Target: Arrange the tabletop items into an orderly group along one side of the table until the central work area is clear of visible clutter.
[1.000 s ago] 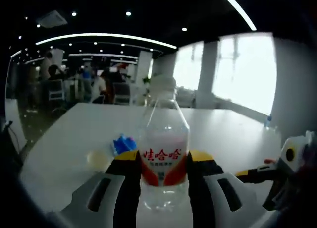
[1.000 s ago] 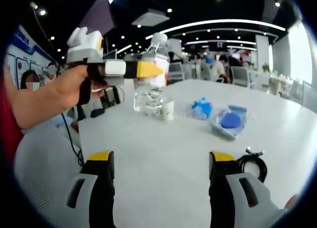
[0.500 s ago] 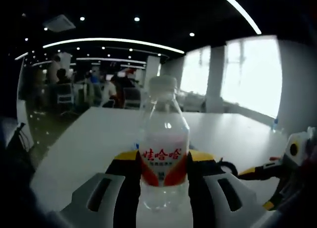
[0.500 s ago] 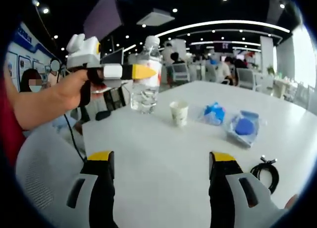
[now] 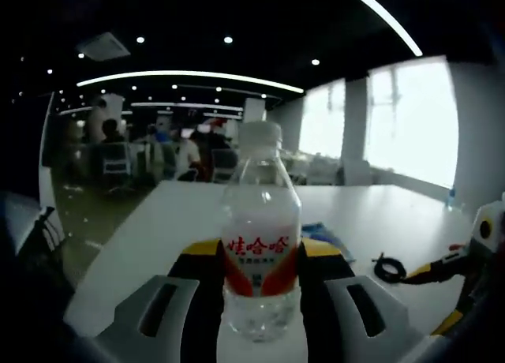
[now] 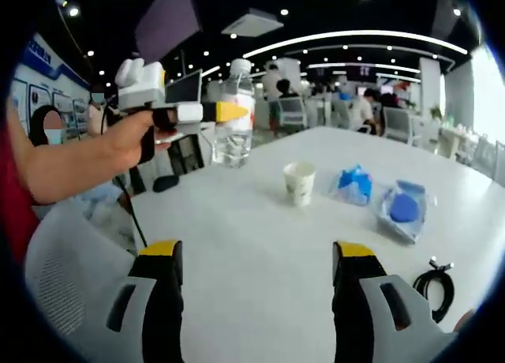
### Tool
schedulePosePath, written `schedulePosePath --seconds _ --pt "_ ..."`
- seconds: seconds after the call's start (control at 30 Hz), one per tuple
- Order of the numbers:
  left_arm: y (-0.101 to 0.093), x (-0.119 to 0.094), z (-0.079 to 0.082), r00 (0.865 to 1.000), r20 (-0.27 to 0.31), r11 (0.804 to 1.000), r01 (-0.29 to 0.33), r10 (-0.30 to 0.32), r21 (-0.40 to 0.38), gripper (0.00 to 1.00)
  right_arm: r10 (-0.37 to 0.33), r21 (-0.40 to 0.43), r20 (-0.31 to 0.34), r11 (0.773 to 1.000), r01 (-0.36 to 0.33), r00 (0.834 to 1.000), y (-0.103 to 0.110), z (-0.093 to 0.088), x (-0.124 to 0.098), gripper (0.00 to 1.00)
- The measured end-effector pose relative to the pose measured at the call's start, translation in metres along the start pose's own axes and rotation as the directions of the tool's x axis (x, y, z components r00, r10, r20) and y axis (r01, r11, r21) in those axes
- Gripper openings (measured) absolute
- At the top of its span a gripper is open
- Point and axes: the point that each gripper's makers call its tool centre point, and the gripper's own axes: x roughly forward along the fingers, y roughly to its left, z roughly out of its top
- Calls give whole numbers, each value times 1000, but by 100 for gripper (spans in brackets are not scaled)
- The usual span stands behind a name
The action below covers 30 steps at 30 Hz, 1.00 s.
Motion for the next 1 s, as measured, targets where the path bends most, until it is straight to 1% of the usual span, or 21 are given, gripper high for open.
schedulePosePath --seconds 0.13,0.23,0.37,0.6,0.7,1.0 --pt "18 11 -4 1000 4 1000 -17 17 -4 33 -10 3 -13 1000 10 1000 -4 -1 4 77" --pt "31 24 -7 1000 13 1000 -27 28 -15 33 -14 -3 -25 1000 14 1000 -5 -2 5 77" --pt "38 36 -11 999 13 999 -33 33 -22 33 -20 -4 -40 1000 20 999 -8 -6 7 77" --pt "48 59 -20 999 26 1000 -28 28 -8 34 -38 -4 -65 999 38 997 -16 -11 6 77" --pt "55 69 -28 999 25 1000 -28 28 -14 34 -45 -11 -76 999 45 996 -19 -13 7 77" --pt "65 91 -54 999 8 999 -30 31 -28 34 -49 -10 -90 999 48 995 -22 -16 14 76"
